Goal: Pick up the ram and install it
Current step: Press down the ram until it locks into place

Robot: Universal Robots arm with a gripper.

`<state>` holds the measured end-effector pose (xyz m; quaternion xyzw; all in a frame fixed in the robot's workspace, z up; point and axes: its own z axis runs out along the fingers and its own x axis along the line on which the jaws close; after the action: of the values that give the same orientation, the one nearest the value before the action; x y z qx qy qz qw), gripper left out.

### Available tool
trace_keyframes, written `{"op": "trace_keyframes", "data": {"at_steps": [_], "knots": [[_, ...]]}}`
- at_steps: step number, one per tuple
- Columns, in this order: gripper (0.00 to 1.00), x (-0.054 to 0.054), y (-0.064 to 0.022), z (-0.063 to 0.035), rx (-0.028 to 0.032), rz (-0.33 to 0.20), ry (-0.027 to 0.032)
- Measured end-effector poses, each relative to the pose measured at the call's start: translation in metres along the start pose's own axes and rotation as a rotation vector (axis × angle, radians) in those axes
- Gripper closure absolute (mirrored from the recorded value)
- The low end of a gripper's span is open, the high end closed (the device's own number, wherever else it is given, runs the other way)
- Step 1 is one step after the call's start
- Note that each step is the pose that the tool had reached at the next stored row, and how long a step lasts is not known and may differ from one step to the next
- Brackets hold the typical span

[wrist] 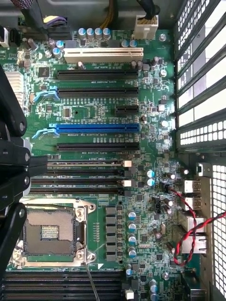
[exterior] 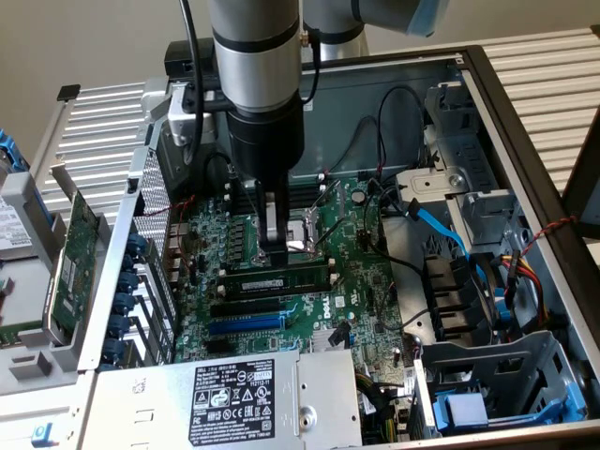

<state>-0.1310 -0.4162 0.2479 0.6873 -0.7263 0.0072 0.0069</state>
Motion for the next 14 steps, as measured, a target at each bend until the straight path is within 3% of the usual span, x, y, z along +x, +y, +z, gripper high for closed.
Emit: {"op": "trace_keyframes", "data": {"at_steps": [3, 8, 14], "knots": [[0.90, 0.0001, 0.0004, -0.0002, -0.0018, 0.000, 0.0001], [0.90, 0.0009, 0.0003, -0.0002, -0.0115, 0.000, 0.0007], [0.90, 0.0013, 0.0007, 0.0001, -0.0148, 0.000, 0.0008]]}}
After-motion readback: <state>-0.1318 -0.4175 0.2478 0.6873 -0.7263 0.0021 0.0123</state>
